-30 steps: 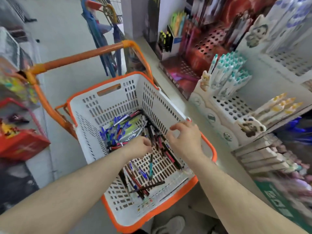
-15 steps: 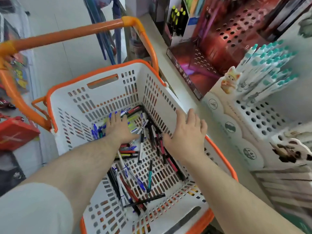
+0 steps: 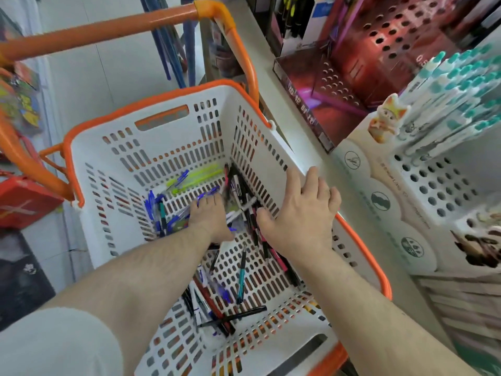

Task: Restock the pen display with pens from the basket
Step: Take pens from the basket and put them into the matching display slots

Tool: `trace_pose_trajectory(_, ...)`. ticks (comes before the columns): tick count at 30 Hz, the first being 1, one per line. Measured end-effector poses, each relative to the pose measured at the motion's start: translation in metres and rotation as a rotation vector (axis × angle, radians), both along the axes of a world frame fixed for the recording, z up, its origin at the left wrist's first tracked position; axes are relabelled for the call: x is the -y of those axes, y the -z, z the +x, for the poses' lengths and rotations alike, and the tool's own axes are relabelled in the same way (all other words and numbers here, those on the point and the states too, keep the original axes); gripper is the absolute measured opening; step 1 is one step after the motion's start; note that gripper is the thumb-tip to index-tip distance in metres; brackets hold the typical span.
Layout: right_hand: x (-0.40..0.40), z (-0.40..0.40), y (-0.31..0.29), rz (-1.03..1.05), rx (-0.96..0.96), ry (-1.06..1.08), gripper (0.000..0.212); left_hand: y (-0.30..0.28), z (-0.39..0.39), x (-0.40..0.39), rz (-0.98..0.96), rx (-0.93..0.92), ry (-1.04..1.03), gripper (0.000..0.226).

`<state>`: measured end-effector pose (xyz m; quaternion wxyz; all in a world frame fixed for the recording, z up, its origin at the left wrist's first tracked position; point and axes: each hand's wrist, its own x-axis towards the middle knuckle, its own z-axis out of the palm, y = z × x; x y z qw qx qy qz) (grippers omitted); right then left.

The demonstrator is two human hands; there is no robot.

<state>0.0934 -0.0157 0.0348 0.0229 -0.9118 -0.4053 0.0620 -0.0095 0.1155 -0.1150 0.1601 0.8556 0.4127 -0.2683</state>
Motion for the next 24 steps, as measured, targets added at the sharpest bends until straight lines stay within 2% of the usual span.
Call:
trace_pose_trajectory(4, 0.002, 0.001, 0.0, -0.01, 0.01, -0.009, 0.083, -0.005, -0.007, 0.027, -0.049, 0.021, 0.176, 0.102)
trace_pose_trajectory(7, 0.004, 0.003, -0.001, -0.005, 0.017, -0.021, 0.081, -0.01, -0.016, 0.029, -0.014, 0.009, 0.189, 0.111)
trace_pose_trajectory(11, 0.007, 0.005, -0.001, -0.003, 0.022, -0.033, 0.078, -0.008, -0.034, 0.021, -0.015, -0.013, 0.024, 0.136)
trace_pose_trajectory(14, 0.007, 0.003, -0.001, 0.005, 0.018, -0.033, 0.076, -0.009, -0.039, 0.021, -0.019, -0.038, 0.105, 0.137)
trace_pose_trajectory(19, 0.007, 0.004, -0.001, 0.001, 0.029, -0.035, 0.076, -0.015, -0.046, 0.013, -0.14, -0.028, 0.212, 0.142)
trace_pose_trajectory(22, 0.007, 0.003, 0.001, 0.006, 0.048, -0.04, 0.074, -0.013, -0.049, 0.018, -0.08, -0.059, 0.284, 0.134)
trace_pose_trajectory(24, 0.007, 0.003, 0.002, 0.007, 0.052, -0.035, 0.073, -0.014, -0.047, 0.022, -0.041, -0.057, 0.32, 0.117)
